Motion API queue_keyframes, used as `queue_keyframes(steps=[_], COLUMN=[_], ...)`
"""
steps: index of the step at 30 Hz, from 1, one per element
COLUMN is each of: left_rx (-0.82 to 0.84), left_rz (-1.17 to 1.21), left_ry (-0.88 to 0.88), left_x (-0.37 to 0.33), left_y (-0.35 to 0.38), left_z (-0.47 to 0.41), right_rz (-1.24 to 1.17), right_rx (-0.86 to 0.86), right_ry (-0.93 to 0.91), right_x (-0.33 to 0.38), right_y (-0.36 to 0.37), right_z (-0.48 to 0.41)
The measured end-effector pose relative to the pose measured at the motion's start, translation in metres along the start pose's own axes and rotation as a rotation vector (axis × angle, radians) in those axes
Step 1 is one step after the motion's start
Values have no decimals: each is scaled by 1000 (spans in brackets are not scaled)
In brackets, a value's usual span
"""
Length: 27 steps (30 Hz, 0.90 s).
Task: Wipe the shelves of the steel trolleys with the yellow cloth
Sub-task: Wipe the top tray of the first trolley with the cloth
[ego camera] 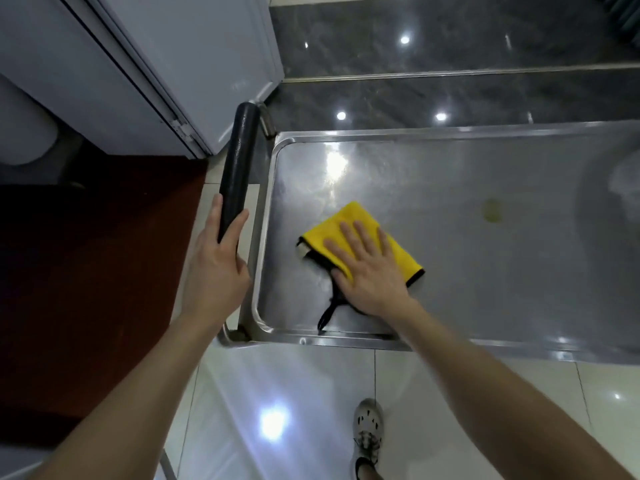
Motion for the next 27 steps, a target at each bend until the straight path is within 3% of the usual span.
queue_keyframes(steps=[5,7,10,15,19,27], left_rx=[-9,-21,-32,-43,-39,-18], left_rz=[12,20,5,-9,-11,-15], left_ry=[-12,-12,-18,2,11,-14], left_x=[-2,-3,-2,0,-1,-2], left_y=[-1,-1,-1,0,-1,-1], left_z=[1,1,1,-2,-3,-5], right_rz=[69,65,56,36,35,-110], right_rx=[89,125,139,124,113,22], right_ry=[363,422,388,174,131,-34], right_x=[-101,-111,-83,11,48,147], right_y=[5,16,36,65,71,47], right_z=[-87,-134,-202,-255,-218,-17])
Point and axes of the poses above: each hand's wrist, its own z-axis away from the middle knuckle, its own y-axis out of the palm, x = y × z, the point moved 9 cm from there along -z, towards the middle knuckle, and after that the axes turned 11 degrees about -x, right-handed, at the moved point
